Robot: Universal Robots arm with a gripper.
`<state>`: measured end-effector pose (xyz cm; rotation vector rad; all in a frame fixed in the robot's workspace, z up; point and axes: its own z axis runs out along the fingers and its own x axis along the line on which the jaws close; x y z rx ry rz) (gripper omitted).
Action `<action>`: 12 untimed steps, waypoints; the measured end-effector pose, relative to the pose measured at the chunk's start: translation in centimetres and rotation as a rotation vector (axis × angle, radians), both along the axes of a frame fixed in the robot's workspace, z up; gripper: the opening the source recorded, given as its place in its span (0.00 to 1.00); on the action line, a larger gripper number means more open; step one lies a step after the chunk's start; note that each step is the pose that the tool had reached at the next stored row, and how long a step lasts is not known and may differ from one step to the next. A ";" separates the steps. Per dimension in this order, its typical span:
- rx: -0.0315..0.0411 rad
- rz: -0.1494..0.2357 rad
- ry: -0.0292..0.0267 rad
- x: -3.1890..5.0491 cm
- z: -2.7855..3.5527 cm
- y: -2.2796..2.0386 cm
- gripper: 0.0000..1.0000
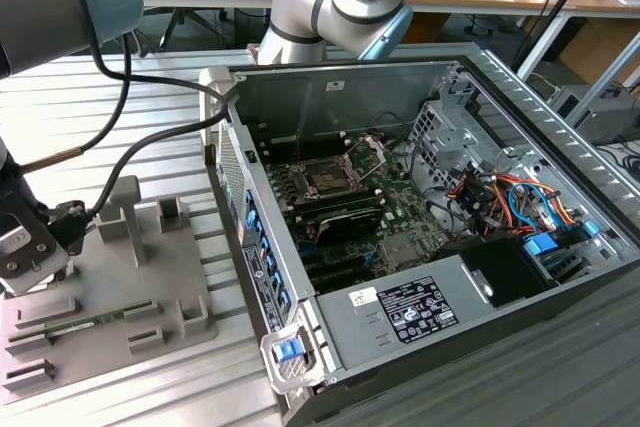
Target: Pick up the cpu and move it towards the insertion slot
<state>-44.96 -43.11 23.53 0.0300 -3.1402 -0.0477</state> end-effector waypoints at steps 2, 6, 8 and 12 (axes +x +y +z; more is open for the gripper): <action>-0.0001 0.000 0.0000 0.00 0.10 0.00 0.55; 0.0000 0.000 0.0000 0.00 0.32 0.00 0.55; 0.0000 0.000 0.0000 0.00 0.44 0.00 0.55; 0.0000 0.000 -0.0001 0.00 0.72 0.00 0.55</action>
